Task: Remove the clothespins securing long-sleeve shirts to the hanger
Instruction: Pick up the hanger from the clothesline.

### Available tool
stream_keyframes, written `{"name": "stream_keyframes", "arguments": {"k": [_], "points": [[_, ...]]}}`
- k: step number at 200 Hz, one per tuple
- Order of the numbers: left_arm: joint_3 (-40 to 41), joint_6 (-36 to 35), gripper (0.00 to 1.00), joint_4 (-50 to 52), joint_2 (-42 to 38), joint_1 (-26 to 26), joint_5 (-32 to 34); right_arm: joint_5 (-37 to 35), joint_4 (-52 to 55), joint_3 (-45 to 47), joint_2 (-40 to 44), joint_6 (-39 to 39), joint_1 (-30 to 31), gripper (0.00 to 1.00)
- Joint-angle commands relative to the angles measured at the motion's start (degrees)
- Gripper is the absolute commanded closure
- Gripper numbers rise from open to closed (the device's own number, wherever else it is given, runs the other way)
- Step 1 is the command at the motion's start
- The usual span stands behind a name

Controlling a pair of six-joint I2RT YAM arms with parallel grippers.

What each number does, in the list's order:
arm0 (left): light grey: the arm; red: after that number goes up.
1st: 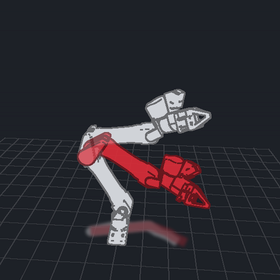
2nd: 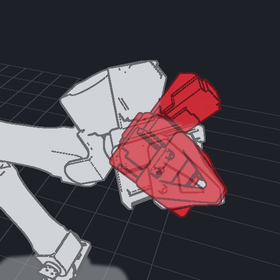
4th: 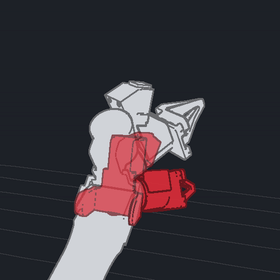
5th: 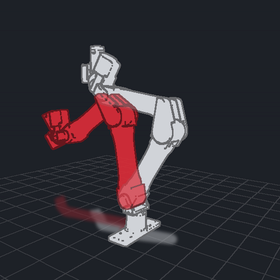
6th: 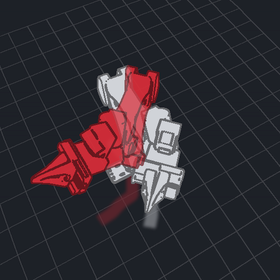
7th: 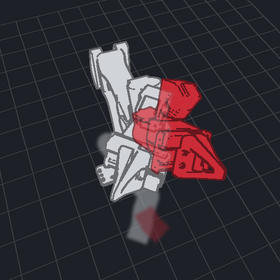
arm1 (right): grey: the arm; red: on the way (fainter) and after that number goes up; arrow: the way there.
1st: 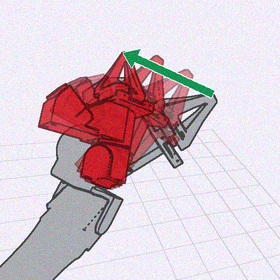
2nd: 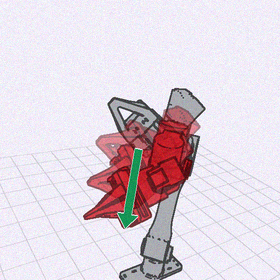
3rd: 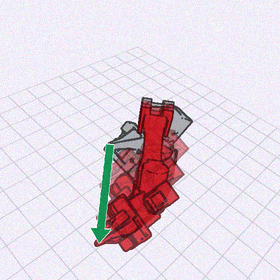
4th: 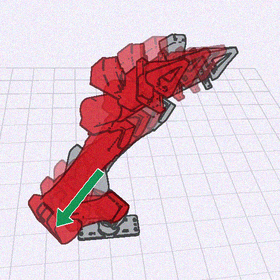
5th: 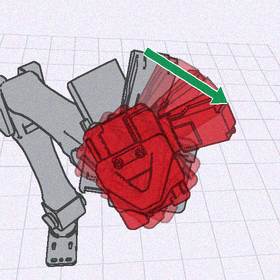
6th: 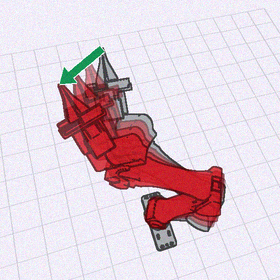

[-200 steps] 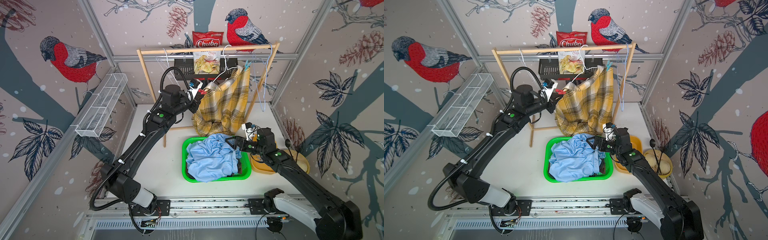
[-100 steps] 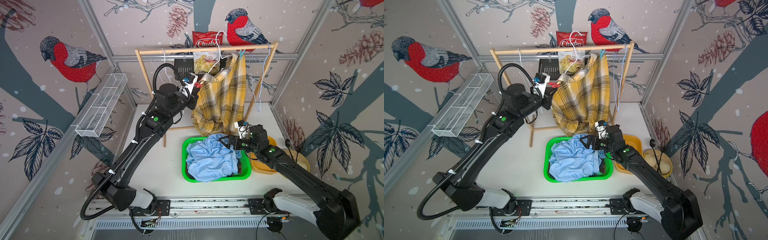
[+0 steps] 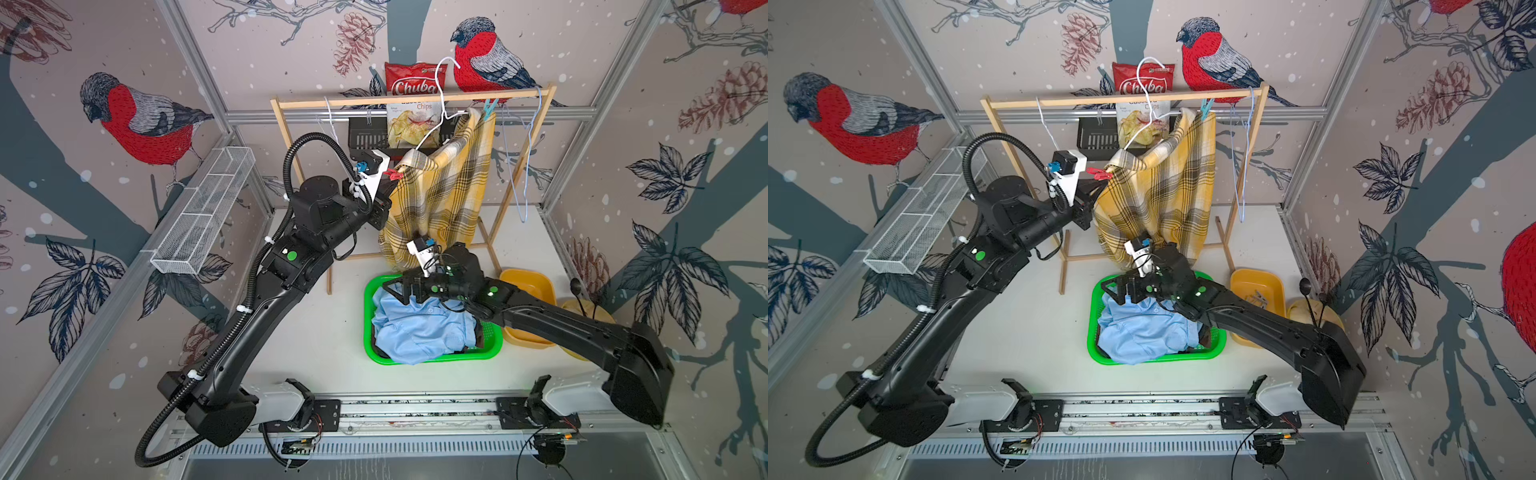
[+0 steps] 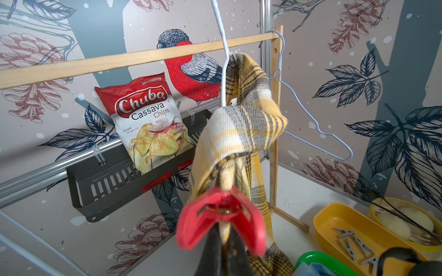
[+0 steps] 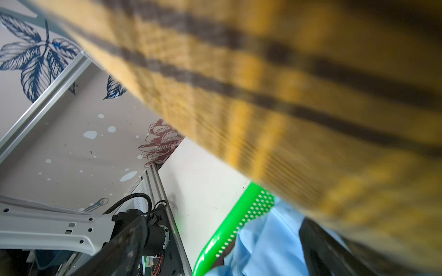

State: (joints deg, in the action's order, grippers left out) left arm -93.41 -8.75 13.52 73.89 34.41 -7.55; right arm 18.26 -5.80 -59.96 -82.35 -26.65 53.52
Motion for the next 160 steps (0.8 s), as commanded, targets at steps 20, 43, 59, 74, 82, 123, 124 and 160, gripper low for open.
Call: {"name": "stream_keyframes", "arguments": {"k": [20, 43, 59, 74, 82, 123, 124, 160], "points": [[0.2, 1.1, 1.00, -2.7, -4.6, 0.8, -2.0, -5.8, -6.5, -7.8, -9.7, 2.2, 0.8, 0.00], [1.1, 1.6, 1.00, -2.3, -7.9, 0.8, -2.7, -10.1, -6.4, -12.5, -13.8, 2.5, -0.7, 0.00], [1.5, 1.7, 1.00, -1.7, -10.0, 0.8, -2.3, -11.9, -6.1, -15.4, -15.5, 2.8, -2.1, 0.00], [2.4, 1.9, 1.00, -1.6, -12.5, 0.8, -1.9, -13.9, -5.1, -18.0, -16.2, 3.8, -2.9, 0.00], [3.0, 2.1, 1.00, -1.7, -13.9, 0.8, -1.2, -15.0, -4.3, -19.5, -16.5, 4.5, -3.1, 0.00], [3.1, 3.1, 1.00, 0.6, -20.0, 0.8, -0.6, -20.0, 0.1, -26.4, -15.8, 7.6, -3.2, 0.00], [3.1, 3.1, 1.00, 0.6, -20.1, 0.8, -0.6, -20.2, 0.2, -26.5, -15.8, 7.6, -3.2, 0.00], [2.4, 4.0, 1.00, 1.6, -24.8, 0.8, -2.8, -25.4, 1.4, -29.6, -14.3, 9.3, -2.7, 0.00]]}}
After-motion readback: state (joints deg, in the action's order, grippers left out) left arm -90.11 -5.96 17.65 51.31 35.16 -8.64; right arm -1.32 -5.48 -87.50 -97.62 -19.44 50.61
